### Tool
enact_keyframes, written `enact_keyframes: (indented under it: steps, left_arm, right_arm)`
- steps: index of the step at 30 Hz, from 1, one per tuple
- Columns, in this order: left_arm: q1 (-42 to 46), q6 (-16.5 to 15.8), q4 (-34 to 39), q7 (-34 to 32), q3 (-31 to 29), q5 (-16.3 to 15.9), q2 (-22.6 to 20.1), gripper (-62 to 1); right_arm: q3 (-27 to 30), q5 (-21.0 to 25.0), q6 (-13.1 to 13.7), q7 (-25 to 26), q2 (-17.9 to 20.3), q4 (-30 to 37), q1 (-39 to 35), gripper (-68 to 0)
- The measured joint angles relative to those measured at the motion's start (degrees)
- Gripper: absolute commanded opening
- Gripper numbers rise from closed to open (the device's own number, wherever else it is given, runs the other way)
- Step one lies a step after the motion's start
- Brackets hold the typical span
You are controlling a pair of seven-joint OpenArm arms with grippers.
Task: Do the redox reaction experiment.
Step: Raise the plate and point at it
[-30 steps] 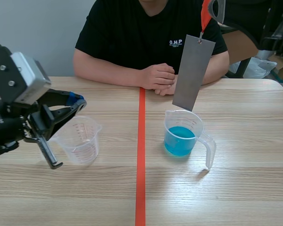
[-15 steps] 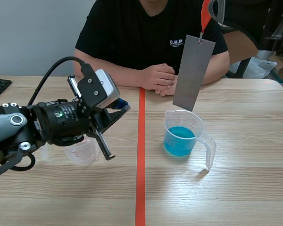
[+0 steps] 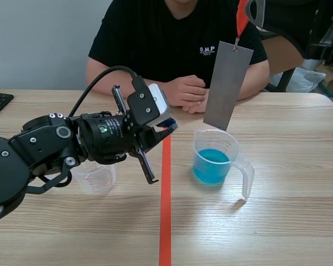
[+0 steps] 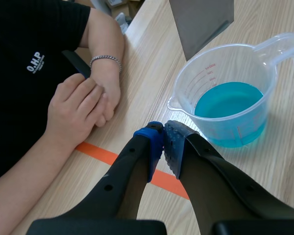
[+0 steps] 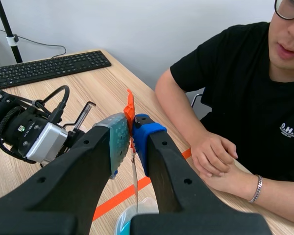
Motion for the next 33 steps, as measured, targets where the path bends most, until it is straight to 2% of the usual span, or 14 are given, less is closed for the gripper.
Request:
enact_keyframes:
  steps: [4,9,33]
  left_arm:
    - [-0.39,-0.22,-0.37,-0.04,0.00,0.52,0.52,-56.2]
    - [-0.44,-2.60,-0.37,-0.11,0.00,1.42,1.16,-56.3]
    - [-1.70,-2.75,-0.37,0.20,0.00,1.44,4.79,-56.2]
  right_arm:
    - [0.00,0.00,-0.02,0.00,0.00,0.00,0.00,-66.0]
    - [0.00,0.00,-0.02,0.00,0.00,0.00,0.00,-66.0]
    - [0.00,0.00,0.00,0.00,0.00,0.00,0.00,-66.0]
